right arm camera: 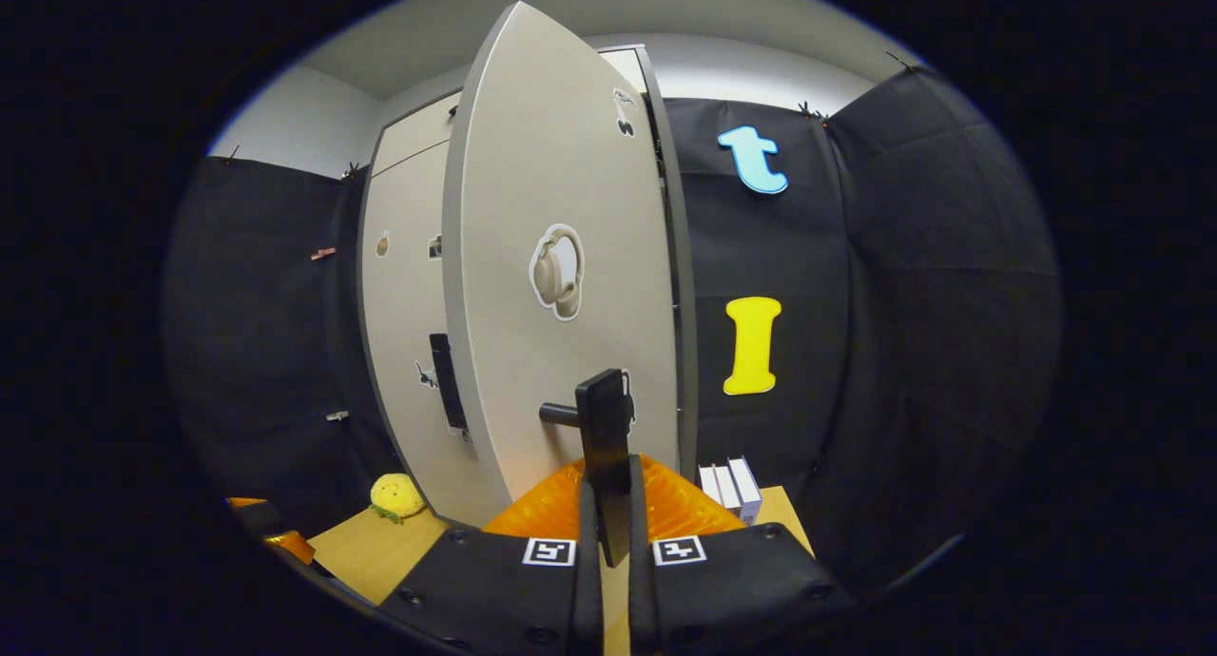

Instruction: Open the right door of the double-door shoe cabinet with the right hand, and open the left door with the left hand.

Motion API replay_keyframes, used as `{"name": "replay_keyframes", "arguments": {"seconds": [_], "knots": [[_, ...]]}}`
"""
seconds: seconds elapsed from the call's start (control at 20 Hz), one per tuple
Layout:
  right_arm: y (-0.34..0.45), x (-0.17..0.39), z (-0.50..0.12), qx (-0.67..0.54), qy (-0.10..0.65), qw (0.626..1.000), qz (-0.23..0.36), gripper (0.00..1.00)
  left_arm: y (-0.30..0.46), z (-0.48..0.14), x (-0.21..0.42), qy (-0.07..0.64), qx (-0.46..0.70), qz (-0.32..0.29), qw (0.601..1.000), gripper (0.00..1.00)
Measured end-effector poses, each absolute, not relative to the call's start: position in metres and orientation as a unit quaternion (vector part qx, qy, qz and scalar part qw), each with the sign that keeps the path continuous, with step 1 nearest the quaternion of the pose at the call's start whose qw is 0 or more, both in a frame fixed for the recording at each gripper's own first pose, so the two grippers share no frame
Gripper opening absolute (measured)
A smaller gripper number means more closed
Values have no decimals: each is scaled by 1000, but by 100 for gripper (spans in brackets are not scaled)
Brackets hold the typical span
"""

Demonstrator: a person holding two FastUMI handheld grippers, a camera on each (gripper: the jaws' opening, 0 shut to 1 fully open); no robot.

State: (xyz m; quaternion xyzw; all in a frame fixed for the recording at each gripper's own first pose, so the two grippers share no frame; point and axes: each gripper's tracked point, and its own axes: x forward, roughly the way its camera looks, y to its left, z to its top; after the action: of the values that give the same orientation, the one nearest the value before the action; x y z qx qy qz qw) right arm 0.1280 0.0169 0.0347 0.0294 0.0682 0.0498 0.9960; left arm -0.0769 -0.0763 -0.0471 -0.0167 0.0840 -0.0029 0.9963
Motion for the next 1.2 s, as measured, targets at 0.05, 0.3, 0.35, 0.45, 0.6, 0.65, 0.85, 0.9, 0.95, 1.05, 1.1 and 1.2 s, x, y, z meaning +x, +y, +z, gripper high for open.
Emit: {"name": "replay_keyframes", "arguments": {"seconds": [0.05, 0.3, 0.35, 0.45, 0.6, 0.65, 0.85, 0.9, 0.95, 1.05, 1.1, 1.2], "knots": [[11, 129, 34, 37, 69, 996, 34, 14, -75, -48, -71, 85, -17, -12, 996, 95], [-4, 119, 25, 66, 100, 993, -12, 8, -67, -48, -47, 83, -18, -41, 996, 95], [5, 112, 25, 75, 102, 992, -10, 9, -67, -49, -44, 83, -17, -47, 995, 95], [-4, 114, 29, 54, 86, 995, -25, 8, -64, -50, -39, 84, -14, -56, 995, 95], [-6, 90, 20, 34, 81, 995, -39, 8, -56, -49, -29, 83, -18, -67, 994, 95], [-2, 76, 16, 39, 82, 995, -43, 8, -51, -48, -27, 82, -18, -71, 994, 95], [24, 32, -1, 50, 80, 994, -54, 8, -23, -51, -16, 78, -14, -77, 994, 95], [39, 22, -6, 59, 79, 994, -50, 8, -16, -54, -13, 78, -16, -79, 994, 95], [53, 16, -11, 62, 78, 994, -51, 8, -9, -57, -10, 80, -20, -82, 993, 95], [84, 17, -23, 69, 84, 993, -42, 8, 3, -62, -6, 87, -30, -86, 992, 95], [100, 23, -27, 74, 89, 993, -33, 8, 9, -64, -3, 91, -35, -87, 991, 95], [128, 39, -29, 72, 80, 994, -18, 5, 18, -64, 1, 93, -43, -93, 990, 95]]}}
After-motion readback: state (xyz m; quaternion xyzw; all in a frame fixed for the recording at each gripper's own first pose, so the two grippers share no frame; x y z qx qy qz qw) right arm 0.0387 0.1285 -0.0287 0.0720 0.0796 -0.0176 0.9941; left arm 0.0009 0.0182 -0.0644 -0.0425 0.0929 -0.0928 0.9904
